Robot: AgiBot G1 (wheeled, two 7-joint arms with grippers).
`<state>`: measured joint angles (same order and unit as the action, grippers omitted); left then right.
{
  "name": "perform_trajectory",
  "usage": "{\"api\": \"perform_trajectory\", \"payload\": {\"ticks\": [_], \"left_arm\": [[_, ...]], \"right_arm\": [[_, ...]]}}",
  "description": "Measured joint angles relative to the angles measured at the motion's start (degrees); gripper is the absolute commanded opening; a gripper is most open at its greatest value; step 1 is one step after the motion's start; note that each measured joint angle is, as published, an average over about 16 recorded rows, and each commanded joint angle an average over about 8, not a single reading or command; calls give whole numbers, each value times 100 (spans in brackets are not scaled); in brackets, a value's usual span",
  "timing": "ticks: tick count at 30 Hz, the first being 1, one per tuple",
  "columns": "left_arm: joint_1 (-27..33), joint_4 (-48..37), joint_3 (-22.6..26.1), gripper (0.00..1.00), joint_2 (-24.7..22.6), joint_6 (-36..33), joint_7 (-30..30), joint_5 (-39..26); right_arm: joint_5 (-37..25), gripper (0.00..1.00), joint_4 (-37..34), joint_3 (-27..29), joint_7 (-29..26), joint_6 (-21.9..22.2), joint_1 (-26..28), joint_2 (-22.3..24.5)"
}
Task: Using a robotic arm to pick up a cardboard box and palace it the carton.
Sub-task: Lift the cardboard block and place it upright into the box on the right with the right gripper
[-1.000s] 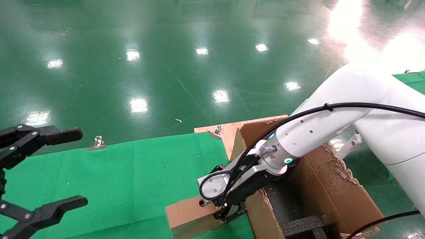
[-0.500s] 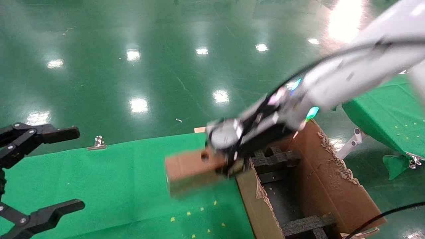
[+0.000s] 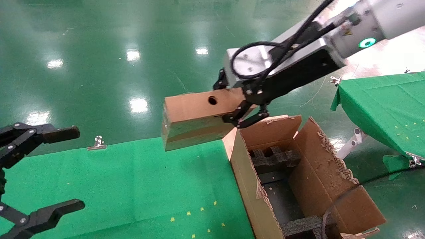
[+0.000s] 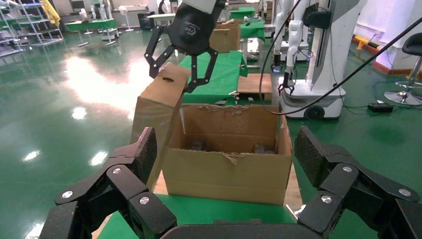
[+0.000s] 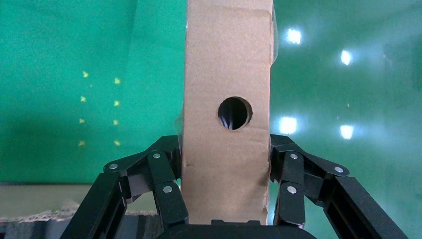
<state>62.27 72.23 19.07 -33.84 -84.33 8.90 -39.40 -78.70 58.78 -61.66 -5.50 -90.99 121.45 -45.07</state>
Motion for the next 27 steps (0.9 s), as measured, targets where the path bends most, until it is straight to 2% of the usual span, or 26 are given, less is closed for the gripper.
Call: {"api": "perform_trajectory", "payload": {"ticks": [6,18,27], "left_arm": [[0,0,0,100,0,0,0,0],[0,0,1,100,1,1,-1,1],[0,-1,2,100,1,2,-1,4]], "right_arm": [[-9,0,70,-446,-117,-5,344,561],[-431,0,508,-1604,-535,-17,992,1926],[-483,0,597,-2229,-800,108,1097,2521]]}}
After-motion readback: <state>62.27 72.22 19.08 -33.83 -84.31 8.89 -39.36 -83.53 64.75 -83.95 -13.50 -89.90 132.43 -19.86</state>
